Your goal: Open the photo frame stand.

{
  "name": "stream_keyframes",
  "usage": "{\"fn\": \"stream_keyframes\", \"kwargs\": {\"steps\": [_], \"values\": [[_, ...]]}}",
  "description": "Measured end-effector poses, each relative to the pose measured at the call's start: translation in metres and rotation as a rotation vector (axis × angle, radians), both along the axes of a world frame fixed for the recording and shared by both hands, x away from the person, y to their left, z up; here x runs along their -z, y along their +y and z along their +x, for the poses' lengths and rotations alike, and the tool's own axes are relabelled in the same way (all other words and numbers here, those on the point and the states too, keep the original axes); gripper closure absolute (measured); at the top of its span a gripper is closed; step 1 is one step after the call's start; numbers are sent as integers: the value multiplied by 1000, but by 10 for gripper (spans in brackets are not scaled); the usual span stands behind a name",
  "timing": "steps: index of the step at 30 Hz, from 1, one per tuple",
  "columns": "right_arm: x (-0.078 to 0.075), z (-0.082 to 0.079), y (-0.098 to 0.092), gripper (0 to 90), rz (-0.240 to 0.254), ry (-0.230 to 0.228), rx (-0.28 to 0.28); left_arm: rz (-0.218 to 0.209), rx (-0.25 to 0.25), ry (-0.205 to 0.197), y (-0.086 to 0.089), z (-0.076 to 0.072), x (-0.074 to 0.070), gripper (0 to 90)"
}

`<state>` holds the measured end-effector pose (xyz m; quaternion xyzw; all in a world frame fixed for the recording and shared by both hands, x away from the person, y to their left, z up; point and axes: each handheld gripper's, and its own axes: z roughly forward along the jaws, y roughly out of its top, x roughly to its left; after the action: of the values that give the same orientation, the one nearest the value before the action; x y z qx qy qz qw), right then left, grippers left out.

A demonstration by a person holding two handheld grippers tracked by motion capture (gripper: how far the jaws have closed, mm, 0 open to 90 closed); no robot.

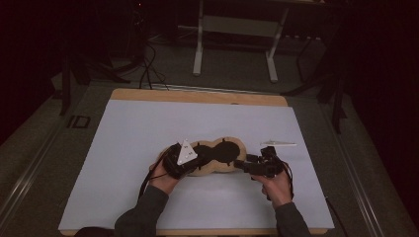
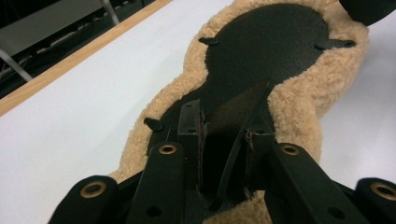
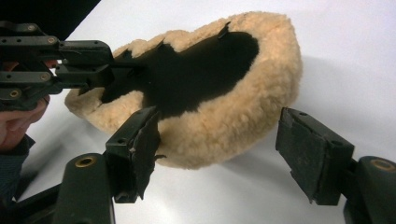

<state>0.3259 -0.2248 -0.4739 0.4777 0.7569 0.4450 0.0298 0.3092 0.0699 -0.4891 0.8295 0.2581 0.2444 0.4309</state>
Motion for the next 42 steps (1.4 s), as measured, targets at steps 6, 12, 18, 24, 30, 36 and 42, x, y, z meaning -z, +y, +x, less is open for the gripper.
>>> {"fn": "stream_keyframes", "kwargs": {"steps": [6,12,18,24,30,36,42], "values": [[-6,6,5,277,2,14,-8,-20,-2,-4,3,0,0,748],[-9,13,5,270,17,36,-4,-29,-4,-10,4,-1,1,749],[-8,21,5,261,29,71,-11,-40,-4,-14,5,-1,3,750],[-6,27,4,241,52,118,-18,-32,1,-14,6,-1,3,754],[3,32,5,229,63,170,-23,-44,2,-18,9,-1,2,759],[8,38,9,277,122,211,-40,-46,8,-28,10,-3,3,761],[10,41,8,345,169,244,-55,-56,20,-39,13,-5,3,763]]}}
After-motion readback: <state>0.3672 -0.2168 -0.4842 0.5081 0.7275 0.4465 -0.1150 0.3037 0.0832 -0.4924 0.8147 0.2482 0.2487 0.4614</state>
